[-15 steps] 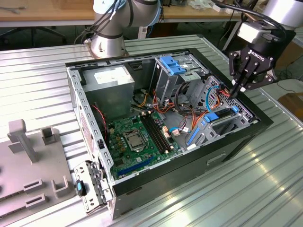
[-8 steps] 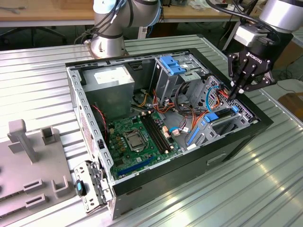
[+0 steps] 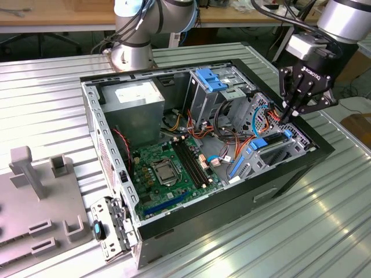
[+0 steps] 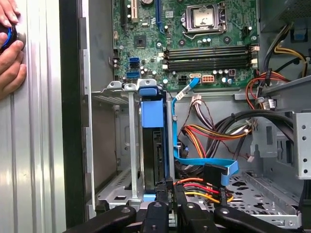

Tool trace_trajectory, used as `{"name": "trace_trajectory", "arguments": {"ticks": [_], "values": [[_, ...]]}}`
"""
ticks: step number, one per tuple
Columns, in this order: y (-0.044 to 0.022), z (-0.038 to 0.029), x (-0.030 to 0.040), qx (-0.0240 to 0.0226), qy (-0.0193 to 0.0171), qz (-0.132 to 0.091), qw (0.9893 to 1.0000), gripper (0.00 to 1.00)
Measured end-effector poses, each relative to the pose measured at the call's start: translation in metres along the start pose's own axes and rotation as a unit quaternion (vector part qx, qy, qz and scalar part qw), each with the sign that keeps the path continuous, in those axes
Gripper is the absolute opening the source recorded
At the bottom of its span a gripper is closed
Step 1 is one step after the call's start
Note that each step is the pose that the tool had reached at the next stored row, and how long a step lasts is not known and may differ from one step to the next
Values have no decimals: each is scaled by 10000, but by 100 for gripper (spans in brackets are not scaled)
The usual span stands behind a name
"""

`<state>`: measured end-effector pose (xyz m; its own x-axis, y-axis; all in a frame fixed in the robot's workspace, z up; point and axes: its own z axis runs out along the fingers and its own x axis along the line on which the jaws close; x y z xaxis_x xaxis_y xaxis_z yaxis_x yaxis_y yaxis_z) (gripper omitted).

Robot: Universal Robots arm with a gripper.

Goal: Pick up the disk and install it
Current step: 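Insert the first disk wire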

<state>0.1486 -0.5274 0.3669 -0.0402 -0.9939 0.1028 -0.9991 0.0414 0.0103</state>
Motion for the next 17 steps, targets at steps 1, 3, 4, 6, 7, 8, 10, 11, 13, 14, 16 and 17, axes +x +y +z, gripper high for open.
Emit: {"name": "trace_trajectory", "arguments": {"ticks": [1,3,4,6,7,8,10,11,13,14,16,17], "values": [[16,6,1,16,0,1,10000,17],[36,19,3,32,0,2,10000,17],[47,28,12,37,0,-4,10000,17],[57,41,19,39,-2,-20,10000,17],[59,47,21,41,-3,-37,10000,17],[61,51,22,43,-3,-59,10000,17],[69,60,24,47,-3,-100,9999,17],[79,67,24,47,-2,-106,9999,17],[79,72,28,48,-3,-106,9999,17],[79,73,29,48,-3,-106,9999,17],[79,74,29,48,-4,-106,9999,17],[79,75,29,47,-4,-105,9999,17]]}}
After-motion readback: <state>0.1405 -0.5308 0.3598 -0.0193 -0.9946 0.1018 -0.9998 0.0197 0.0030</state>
